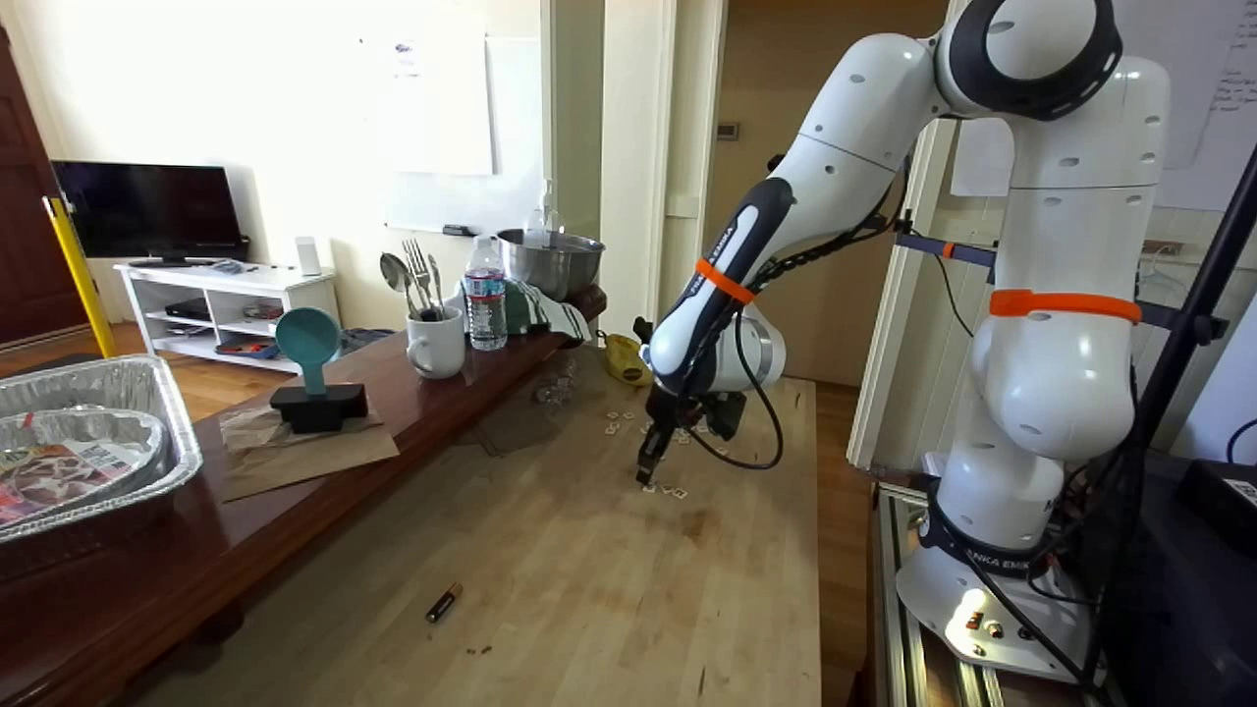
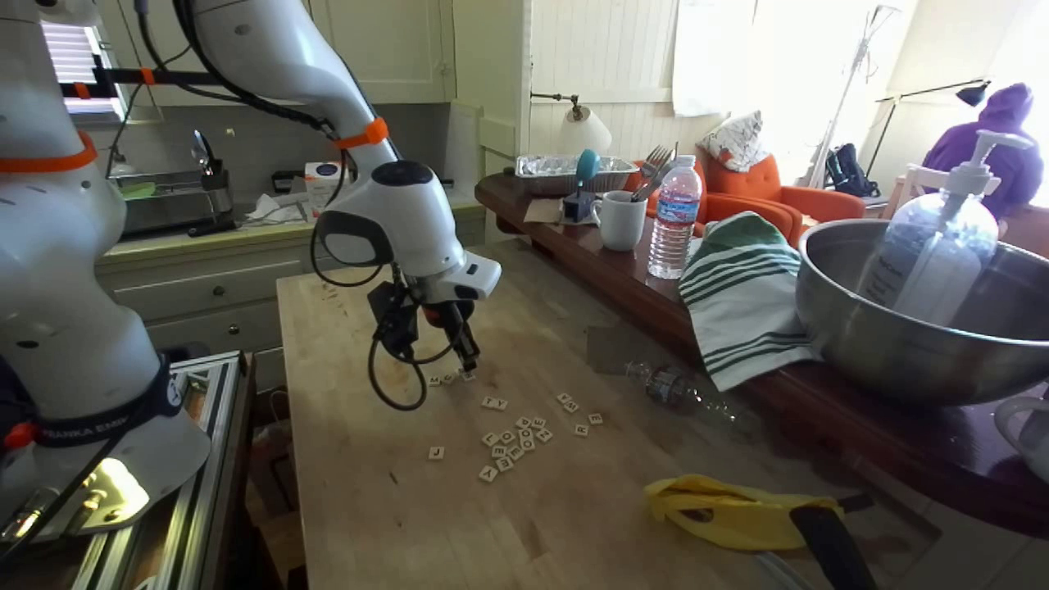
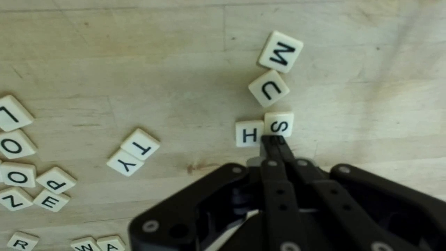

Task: Align the blocks on the table

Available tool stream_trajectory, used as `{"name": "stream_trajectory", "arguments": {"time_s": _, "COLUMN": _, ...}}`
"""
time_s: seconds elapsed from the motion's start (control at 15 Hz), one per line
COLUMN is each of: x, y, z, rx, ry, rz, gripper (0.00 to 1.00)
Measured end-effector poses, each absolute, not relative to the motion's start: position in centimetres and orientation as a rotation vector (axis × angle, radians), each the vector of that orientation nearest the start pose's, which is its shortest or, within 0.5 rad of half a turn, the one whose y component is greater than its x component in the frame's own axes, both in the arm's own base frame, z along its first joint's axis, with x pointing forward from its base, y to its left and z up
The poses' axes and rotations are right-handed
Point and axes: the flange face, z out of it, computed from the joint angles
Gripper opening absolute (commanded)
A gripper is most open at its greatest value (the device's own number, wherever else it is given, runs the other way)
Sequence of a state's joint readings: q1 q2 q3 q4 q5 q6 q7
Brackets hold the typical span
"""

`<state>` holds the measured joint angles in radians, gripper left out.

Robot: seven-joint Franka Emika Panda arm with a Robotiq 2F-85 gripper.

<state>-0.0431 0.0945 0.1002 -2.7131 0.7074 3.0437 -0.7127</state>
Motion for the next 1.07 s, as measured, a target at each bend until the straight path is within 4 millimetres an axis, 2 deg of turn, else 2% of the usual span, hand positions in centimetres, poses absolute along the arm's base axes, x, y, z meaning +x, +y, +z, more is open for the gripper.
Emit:
{"name": "stream_trajectory", "arguments": {"time_s": 0.8, "x": 40.92, "y": -2.40, "z": 21.27, "rx": -3.047, "ry": -0.214, "rz": -0.380, "gripper": 0.00}}
{"name": "stream_trajectory", "arguments": {"time_s": 1.07, "x": 40.97, "y": -2.87, "z": 21.27, "rx": -3.056, "ry": -0.179, "rz": -0.387, "gripper": 0.00}}
